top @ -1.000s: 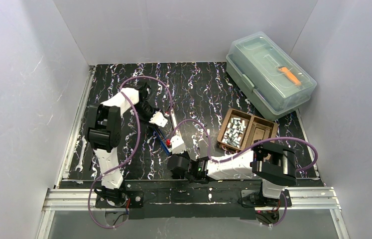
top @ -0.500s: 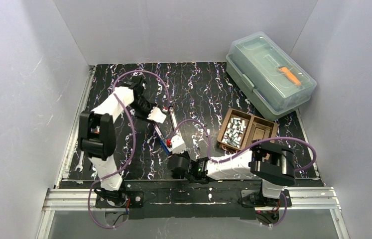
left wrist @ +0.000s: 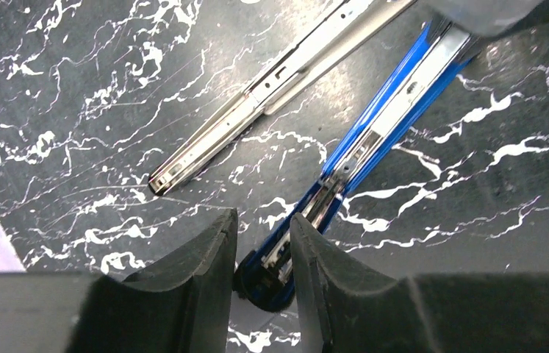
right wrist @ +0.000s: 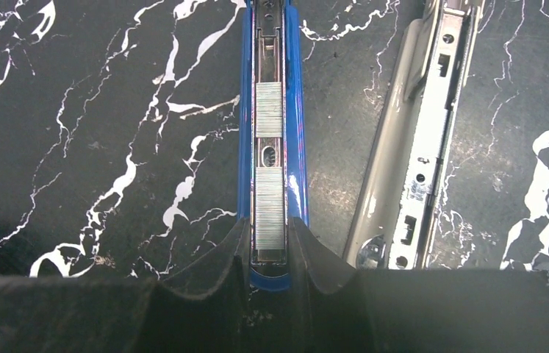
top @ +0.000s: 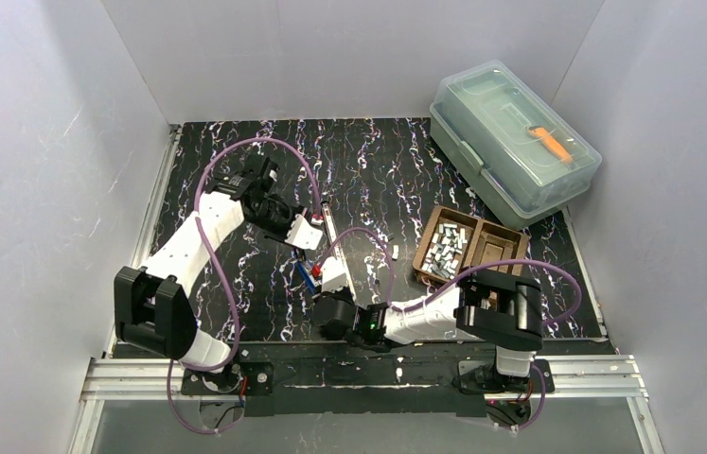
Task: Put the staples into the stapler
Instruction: Close the stapler at the center of the board.
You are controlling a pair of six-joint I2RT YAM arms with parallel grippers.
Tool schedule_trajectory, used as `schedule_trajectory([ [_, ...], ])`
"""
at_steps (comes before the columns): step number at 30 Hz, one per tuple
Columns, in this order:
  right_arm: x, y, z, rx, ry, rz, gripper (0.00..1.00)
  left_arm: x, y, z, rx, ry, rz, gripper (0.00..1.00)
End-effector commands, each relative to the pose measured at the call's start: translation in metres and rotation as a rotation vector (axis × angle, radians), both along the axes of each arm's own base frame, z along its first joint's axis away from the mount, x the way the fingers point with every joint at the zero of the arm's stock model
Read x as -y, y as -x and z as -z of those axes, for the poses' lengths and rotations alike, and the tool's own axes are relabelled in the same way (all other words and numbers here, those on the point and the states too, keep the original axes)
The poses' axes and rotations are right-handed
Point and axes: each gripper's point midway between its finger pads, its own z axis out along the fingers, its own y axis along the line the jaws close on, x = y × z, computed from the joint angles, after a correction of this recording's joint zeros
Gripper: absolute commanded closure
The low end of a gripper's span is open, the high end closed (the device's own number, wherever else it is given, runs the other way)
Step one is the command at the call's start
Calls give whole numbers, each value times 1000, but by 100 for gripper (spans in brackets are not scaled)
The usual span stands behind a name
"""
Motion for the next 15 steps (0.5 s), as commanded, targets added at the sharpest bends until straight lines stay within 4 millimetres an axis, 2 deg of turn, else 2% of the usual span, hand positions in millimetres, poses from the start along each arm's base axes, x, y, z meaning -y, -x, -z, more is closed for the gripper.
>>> schedule_trajectory([
  [1, -14, -13, -12, 33, -100, 48, 99, -3, 46, 21, -214, -16, -43, 82],
  [8, -26, -16, -7, 34, -92, 38, 99, 11, 72, 18, -276, 4, -41, 82],
  [15, -27, -18, -2, 29, -86, 42, 99, 15, 78, 14, -341, 23, -115, 83],
])
